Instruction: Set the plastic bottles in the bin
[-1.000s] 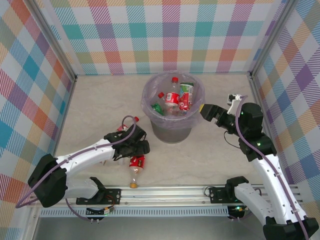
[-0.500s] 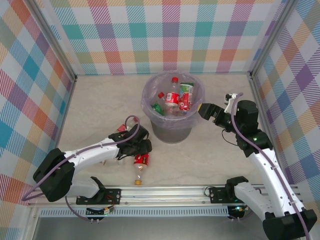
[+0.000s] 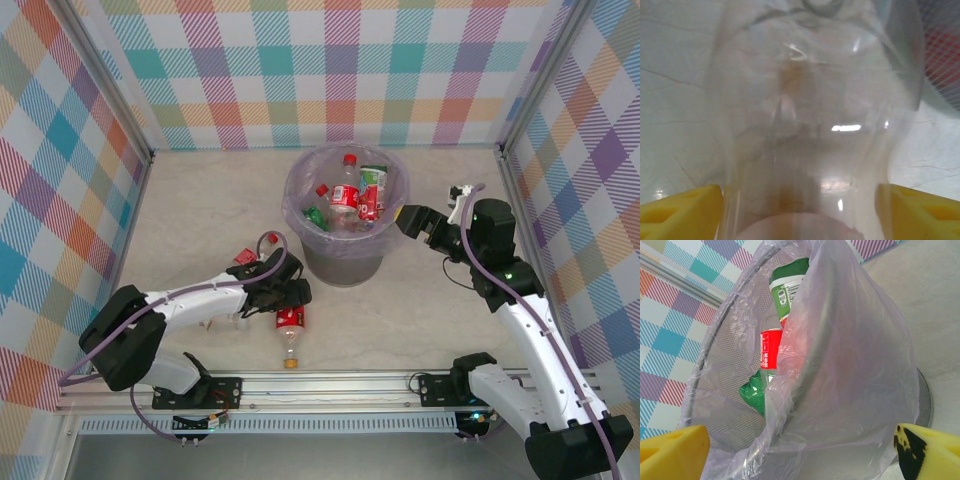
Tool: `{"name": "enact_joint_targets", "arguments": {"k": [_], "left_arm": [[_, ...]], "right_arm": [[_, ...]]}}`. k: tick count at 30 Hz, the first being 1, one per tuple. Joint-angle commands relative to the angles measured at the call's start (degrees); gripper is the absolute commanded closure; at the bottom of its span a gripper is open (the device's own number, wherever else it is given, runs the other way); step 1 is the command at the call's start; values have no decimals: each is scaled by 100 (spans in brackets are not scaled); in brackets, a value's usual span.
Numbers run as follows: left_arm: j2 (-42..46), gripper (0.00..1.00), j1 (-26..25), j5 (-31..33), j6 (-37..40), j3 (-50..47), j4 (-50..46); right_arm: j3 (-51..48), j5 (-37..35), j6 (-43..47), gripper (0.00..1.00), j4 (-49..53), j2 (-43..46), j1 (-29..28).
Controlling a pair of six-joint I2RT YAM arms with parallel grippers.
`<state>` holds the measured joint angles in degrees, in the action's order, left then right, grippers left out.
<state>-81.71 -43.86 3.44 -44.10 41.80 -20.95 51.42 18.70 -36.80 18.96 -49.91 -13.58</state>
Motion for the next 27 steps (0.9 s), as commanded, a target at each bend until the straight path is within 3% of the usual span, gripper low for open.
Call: {"name": "enact_joint_targets", "arguments": {"k": [1,11,20,27], "left_arm": [[-59,18,-52,-72,19,-3,-155],[230,36,-48,245,132,122,-633],[1457,40,5,1403,705,1128,-2732],[2465,45,115,2332,1328,2735,-4025]], "right_arm": [[-40,59,11,5,-120,48,-42],[-46,55,7,5,-124,51,-38],[-110,186,-74,6,-307,-85,-39],[-182,283,-138,10,-427,-192,-39]]}}
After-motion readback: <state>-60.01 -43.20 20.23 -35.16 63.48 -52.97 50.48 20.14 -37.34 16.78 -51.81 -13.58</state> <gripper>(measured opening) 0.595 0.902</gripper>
